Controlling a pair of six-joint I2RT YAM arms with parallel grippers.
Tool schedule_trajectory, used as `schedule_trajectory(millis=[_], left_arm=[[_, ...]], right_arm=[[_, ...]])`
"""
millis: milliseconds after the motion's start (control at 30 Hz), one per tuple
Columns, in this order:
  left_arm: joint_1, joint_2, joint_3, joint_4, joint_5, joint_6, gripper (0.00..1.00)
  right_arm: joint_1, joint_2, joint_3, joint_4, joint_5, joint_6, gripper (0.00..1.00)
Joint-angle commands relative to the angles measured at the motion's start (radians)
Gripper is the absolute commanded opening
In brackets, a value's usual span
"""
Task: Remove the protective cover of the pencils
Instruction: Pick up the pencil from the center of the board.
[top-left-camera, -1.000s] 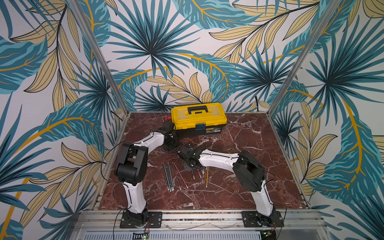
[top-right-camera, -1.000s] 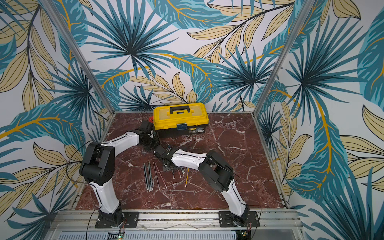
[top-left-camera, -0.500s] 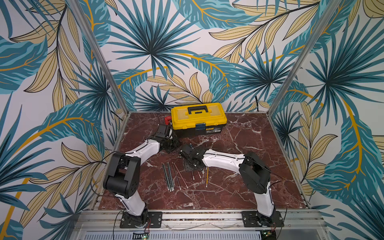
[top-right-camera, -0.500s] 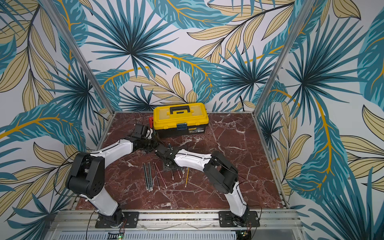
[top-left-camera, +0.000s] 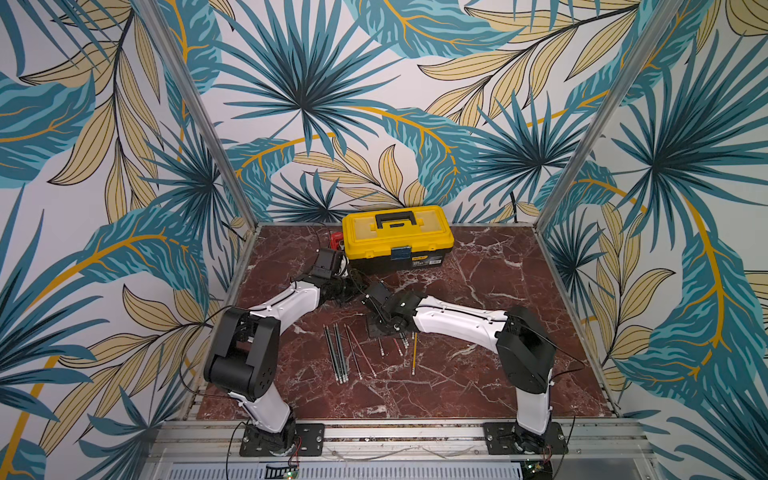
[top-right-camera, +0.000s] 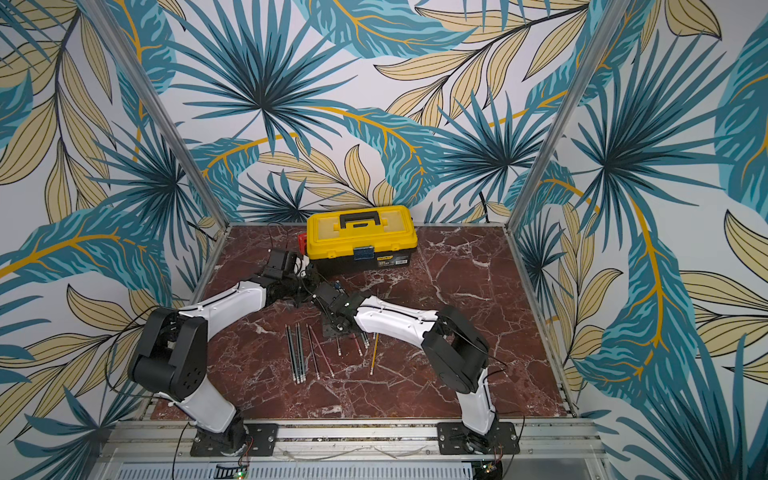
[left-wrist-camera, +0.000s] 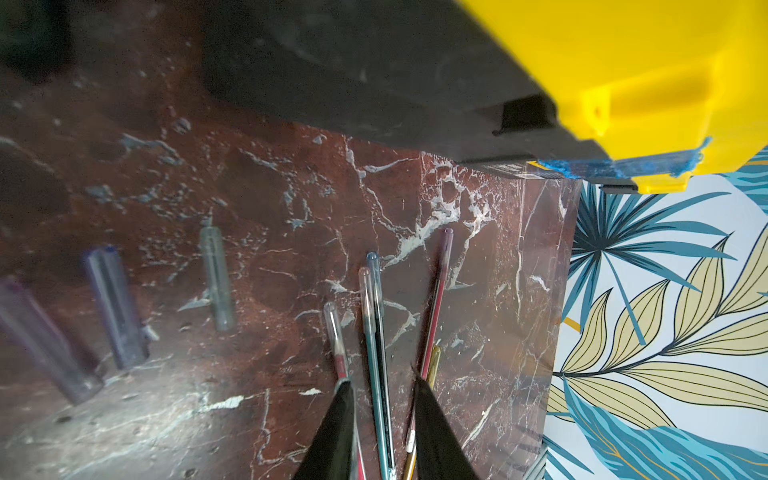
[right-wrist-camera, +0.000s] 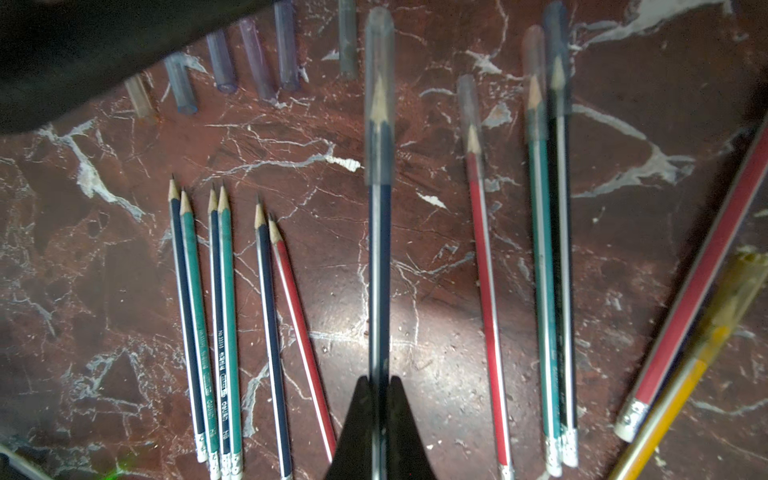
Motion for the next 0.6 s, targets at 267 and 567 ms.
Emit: schedule_trajectory(millis=[267,567], left_arm=[[-0.005,0.016,-0.020,0.021,0.002,0.000,0.28],[-0.005,0.020,-0.018,0.024,0.007,0.000,0.28]], right_arm=[[0.000,-0.046,0.001,-0.003,0.015,0.000,0.05],[0.000,-0.045,0.023,-0.016,0.061,-0.018,0.05]])
